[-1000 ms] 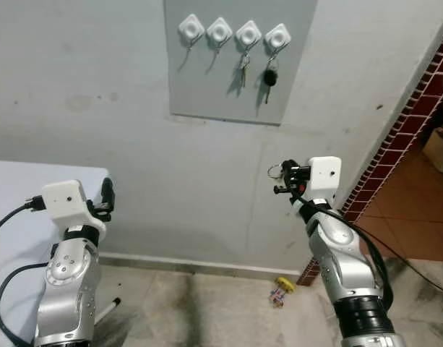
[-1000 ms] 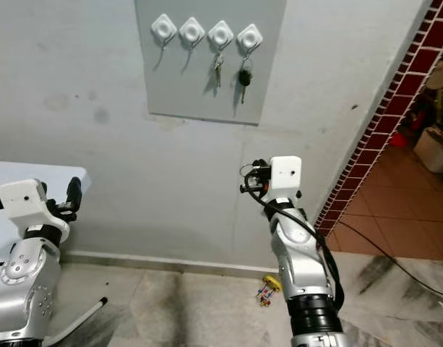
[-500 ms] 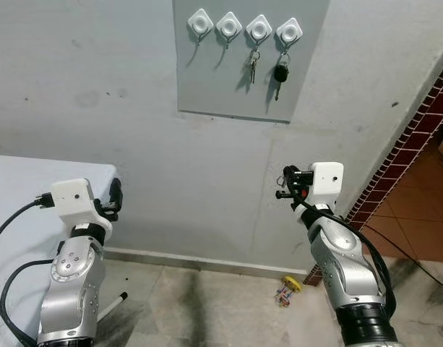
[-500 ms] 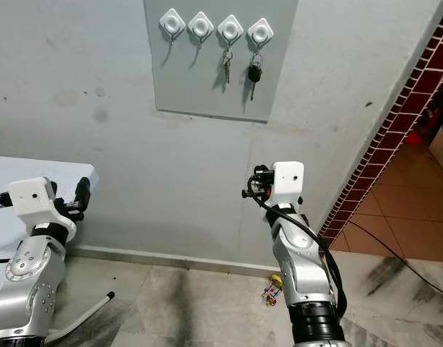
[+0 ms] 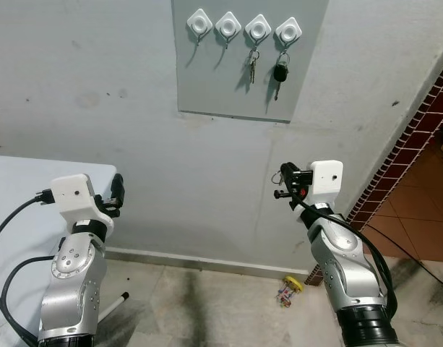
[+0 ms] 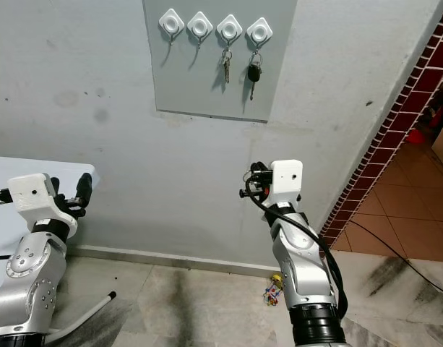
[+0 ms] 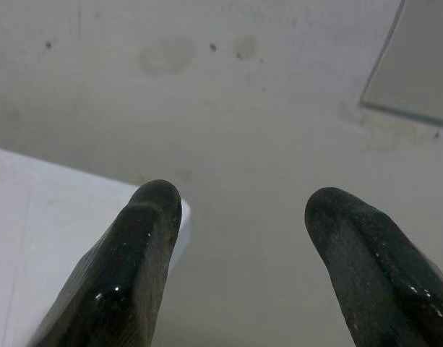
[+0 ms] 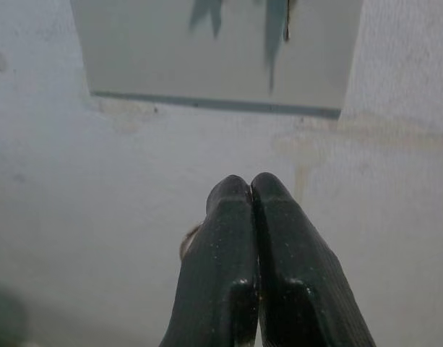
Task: Hang keys on a hook
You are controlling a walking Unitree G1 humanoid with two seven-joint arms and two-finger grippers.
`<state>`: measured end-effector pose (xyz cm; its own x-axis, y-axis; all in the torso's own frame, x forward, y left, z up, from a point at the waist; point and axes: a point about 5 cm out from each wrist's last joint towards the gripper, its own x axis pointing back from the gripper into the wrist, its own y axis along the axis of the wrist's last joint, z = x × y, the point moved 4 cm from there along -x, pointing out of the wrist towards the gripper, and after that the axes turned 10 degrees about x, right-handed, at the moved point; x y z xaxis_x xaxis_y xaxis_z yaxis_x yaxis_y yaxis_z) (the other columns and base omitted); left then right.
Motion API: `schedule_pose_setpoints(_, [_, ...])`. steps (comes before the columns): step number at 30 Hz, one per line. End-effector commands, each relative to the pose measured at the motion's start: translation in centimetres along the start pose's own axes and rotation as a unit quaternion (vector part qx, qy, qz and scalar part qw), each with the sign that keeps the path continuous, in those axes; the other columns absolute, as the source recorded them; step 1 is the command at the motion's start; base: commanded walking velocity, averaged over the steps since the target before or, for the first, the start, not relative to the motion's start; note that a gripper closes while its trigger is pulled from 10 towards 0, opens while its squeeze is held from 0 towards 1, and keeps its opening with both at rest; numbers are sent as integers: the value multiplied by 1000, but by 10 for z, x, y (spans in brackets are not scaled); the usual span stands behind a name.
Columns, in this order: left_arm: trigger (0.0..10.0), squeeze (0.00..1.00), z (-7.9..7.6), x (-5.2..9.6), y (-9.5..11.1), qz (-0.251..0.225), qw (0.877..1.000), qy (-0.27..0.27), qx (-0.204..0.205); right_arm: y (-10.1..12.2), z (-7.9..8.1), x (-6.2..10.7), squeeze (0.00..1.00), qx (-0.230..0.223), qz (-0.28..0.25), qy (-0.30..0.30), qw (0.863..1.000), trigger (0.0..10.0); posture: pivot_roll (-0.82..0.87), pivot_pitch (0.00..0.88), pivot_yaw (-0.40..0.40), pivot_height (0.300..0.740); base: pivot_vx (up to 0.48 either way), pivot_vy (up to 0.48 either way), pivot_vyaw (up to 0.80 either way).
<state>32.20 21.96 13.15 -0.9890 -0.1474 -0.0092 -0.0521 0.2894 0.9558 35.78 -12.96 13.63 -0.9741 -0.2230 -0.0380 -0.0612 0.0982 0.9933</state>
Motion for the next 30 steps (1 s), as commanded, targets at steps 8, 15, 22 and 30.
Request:
schedule_pose_setpoints(8, [10000, 0, -2, 3, 4, -4, 1000, -3, 1, 6, 0, 0, 0, 5, -8, 9, 1000, 10000, -61, 0, -36, 732, 455, 0, 0])
schedule_pose_setpoints(15, [10000, 0, -2, 4, 3, -3, 1000, -2, 4, 6, 0, 0, 0, 7, -7, 12, 1000, 10000, -62, 0, -41, 732, 461, 0, 0])
schedule_pose_setpoints(22, [10000, 0, -2, 4, 2, -4, 1000, 0, 4, 7, 1, -1, 0, 10, -7, 15, 1000, 10000, -62, 0, -41, 732, 458, 0, 0])
schedule_pose_setpoints(30, [10000, 0, -2, 4, 1, -7, 1000, 14, -11, 7, 0, 0, 0, 15, -7, 19, 1000, 10000, -62, 0, -49, 732, 138, 0, 0])
